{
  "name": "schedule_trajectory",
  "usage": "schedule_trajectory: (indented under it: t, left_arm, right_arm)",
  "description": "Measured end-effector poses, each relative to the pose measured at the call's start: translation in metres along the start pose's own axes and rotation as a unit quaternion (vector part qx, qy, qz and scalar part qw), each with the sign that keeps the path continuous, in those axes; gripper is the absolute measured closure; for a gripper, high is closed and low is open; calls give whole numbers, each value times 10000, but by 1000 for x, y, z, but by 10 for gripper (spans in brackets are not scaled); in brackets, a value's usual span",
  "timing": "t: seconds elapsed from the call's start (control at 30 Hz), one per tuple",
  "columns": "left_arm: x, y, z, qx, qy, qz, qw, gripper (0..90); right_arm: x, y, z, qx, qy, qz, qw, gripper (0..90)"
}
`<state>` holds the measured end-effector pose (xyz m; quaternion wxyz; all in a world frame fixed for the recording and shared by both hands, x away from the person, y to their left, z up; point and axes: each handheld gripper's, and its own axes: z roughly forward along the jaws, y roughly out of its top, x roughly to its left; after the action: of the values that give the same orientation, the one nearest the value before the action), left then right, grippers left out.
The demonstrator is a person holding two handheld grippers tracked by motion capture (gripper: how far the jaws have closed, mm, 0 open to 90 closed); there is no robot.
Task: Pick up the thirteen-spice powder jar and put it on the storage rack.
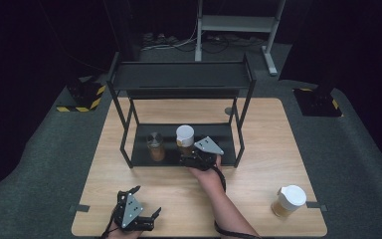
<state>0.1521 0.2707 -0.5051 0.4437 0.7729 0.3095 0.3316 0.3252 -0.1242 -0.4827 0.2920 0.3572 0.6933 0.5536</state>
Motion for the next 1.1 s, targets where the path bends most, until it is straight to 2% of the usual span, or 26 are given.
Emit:
schedule_trajectory:
  t: [0.7, 1.1]
  left_arm:
    - [0, 2, 1, 58, -37, 33, 10000, 8]
    - [-1, 4, 2, 97, -16, 109, 9999, 8]
  right_arm:
    - [2, 5, -31, -149, 116, -44, 9998, 0]
    - [1, 0, -59, -307, 195, -145, 9992, 0]
